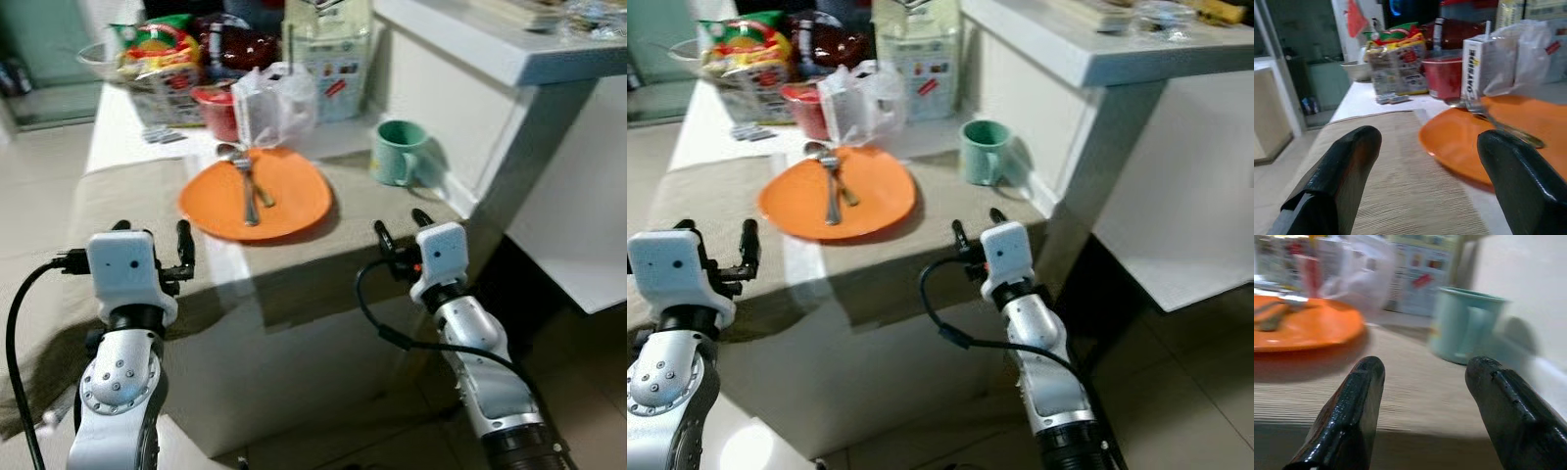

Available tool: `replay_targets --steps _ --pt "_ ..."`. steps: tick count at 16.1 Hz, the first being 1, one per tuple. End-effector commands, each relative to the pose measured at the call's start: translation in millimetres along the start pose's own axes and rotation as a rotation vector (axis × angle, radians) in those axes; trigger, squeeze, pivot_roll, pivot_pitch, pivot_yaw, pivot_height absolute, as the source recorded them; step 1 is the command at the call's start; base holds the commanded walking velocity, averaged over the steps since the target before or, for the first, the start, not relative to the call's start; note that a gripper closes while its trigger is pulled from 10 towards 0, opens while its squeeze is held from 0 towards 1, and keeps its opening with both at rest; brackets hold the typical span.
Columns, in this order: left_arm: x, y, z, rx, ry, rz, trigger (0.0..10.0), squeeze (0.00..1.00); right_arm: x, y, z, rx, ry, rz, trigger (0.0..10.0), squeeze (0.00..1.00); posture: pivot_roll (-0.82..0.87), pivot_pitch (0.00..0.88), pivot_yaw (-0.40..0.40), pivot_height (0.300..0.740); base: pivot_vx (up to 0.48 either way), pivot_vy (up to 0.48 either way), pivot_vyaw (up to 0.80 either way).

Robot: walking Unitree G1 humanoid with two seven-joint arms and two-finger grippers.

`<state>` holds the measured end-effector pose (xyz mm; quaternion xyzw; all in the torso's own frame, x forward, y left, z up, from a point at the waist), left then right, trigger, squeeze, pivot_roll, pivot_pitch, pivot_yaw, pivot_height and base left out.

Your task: Setting the table

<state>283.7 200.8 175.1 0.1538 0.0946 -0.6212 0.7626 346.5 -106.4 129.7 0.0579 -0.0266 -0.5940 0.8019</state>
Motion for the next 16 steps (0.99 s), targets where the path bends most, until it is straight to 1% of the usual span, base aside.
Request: replay_targets --steps 1,3,5,8,9,12,14,16 --pt "-2.2 0.3 -3 -0.014 0.010 0.005 10.0 0.00 -5.1 3.6 5 0.018 -0.004 0.015 10.0 0.00 0.00 0.014 0.021 0.740 0.000 0.000 0.00" --pt "-2.3 0.5 -4 -0.020 0.012 0.005 10.0 0.00 -5.8 5.9 7 0.021 0.000 0.018 10.0 0.00 0.00 0.015 0.021 0.740 0.000 0.000 0.00" --pt "-1.6 0.2 -4 -0.019 0.012 0.004 10.0 0.00 -4.8 11.8 14 0.032 0.004 0.019 10.0 0.00 0.00 0.016 0.018 0.740 0.000 0.000 0.00" --pt "-2.9 0.8 -4 -0.019 0.015 0.009 10.0 0.00 -7.1 13.9 13 0.028 0.012 0.029 10.0 0.00 0.00 0.017 0.016 0.740 0.000 0.000 0.00" --pt "-3.2 0.5 -4 -0.020 0.014 0.011 10.0 0.00 -10.7 21.4 21 0.039 0.028 0.039 10.0 0.00 0.01 0.015 0.017 0.740 0.000 0.000 0.00" --pt "-3.1 -1.5 -5 -0.023 0.021 0.009 10.0 0.00 -17.6 46.5 47 0.083 0.028 0.081 10.0 0.00 0.03 0.012 0.013 0.740 0.000 0.000 0.00" --pt "-5.3 -3.7 -5 -0.024 0.030 0.012 10.0 0.00 -18.2 53.4 52 0.088 0.028 0.086 10.0 0.00 0.05 0.011 0.007 0.740 0.000 0.000 0.00" --pt "-7.8 -6.0 -5 -0.026 0.036 0.021 10.0 0.00 -22.9 66.2 59 0.097 0.037 0.102 10.0 0.00 0.08 0.009 0.003 0.740 0.000 0.000 0.00"
Point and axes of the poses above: a point about 5 cm out from each wrist's last joint towards the gripper, its own y axis pointing out of the wrist towards the gripper, its own z axis along the axis of the wrist's last joint, x = y × z, the point moved 6 cm from there along y, pointing out of the wrist towards the gripper, and after that the axes turned 12 degrees about y, right-handed, at the moved point
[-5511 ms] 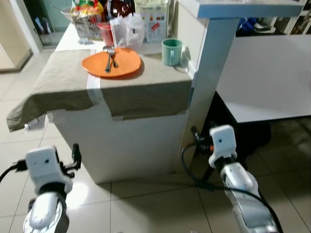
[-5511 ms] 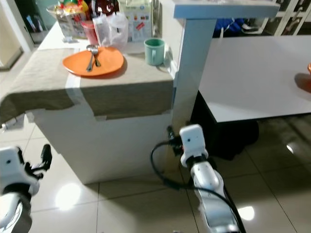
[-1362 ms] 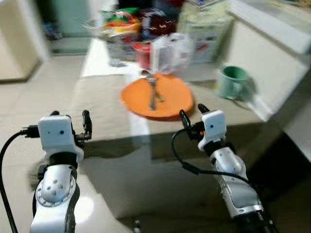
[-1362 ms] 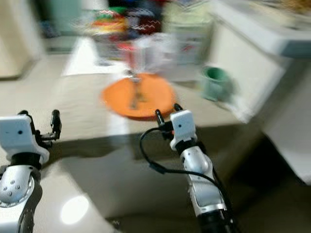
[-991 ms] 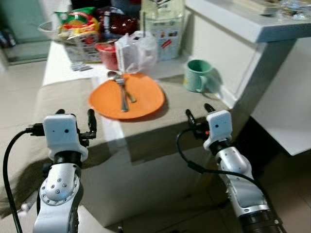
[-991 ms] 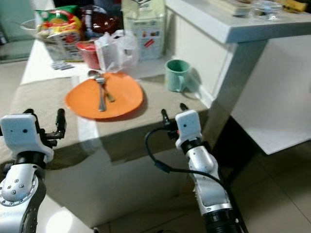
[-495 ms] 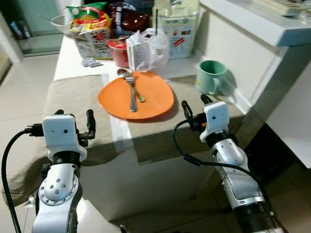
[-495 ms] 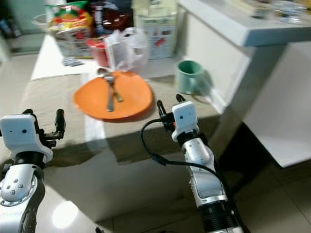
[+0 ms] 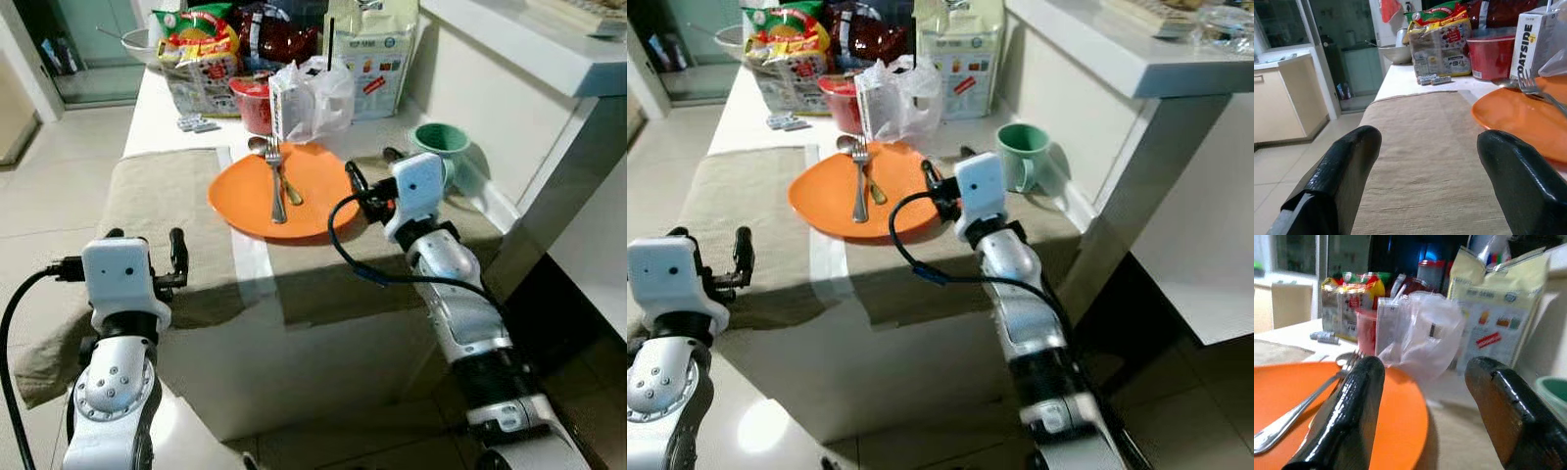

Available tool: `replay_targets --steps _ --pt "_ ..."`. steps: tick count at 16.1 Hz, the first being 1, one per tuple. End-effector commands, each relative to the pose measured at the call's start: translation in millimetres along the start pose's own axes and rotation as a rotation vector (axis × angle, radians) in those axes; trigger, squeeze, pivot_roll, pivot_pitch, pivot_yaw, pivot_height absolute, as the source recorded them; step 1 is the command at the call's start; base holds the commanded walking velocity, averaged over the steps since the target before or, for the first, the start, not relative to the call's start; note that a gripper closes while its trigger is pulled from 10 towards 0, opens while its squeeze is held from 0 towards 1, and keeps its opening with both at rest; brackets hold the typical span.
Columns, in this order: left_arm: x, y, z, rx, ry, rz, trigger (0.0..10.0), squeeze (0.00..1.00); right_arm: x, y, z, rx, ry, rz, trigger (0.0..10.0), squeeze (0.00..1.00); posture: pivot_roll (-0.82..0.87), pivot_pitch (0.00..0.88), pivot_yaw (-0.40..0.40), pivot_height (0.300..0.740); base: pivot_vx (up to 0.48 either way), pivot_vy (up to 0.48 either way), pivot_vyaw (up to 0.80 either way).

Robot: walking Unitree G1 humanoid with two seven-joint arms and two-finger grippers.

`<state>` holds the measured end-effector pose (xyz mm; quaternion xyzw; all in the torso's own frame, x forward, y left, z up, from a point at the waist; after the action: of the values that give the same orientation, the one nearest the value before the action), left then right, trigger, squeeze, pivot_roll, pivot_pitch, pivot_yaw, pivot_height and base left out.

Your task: Setting the table

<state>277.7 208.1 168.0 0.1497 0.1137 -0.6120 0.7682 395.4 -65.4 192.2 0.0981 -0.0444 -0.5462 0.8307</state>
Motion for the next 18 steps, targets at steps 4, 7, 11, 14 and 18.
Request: replay_targets --steps 4,7,11,14,18 --pt "-15.6 -10.4 4 0.001 0.047 0.036 10.0 0.00 -10.4 41.7 26 0.040 0.022 0.031 10.0 0.00 0.16 0.014 -0.011 0.740 0.000 0.000 0.00" --pt "-27.2 -21.6 6 -0.010 0.071 0.076 10.0 0.00 -28.0 71.6 34 -0.006 0.059 0.063 10.0 0.00 0.24 0.034 -0.036 0.740 0.000 0.000 0.00" --pt "-39.9 -39.4 4 -0.051 0.101 0.115 10.0 0.00 -38.2 89.9 27 -0.122 0.084 0.030 10.0 0.00 0.31 0.084 -0.053 0.740 0.000 0.000 0.00" --pt "-50.0 -52.7 4 -0.079 0.125 0.141 10.0 0.00 -39.5 90.7 12 -0.200 0.117 -0.032 10.0 0.00 0.35 0.114 -0.057 0.740 0.000 0.000 0.00" --pt "-57.6 -60.5 4 -0.096 0.151 0.148 10.0 0.00 -32.0 89.6 5 -0.242 0.094 -0.112 10.0 0.00 0.37 0.140 -0.049 0.740 0.000 0.000 0.00"
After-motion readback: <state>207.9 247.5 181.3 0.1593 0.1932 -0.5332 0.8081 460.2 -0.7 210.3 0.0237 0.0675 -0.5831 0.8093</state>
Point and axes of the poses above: a point about 5 cm out from each wrist's last joint towards the gripper, its own y axis pointing out of the wrist towards the gripper, its own z axis along the axis of the wrist's last joint, x = y × z, the point moved 6 cm from there along y, pointing out of the wrist towards the gripper, and after that the axes turned 12 degrees about y, right-handed, at the moved point
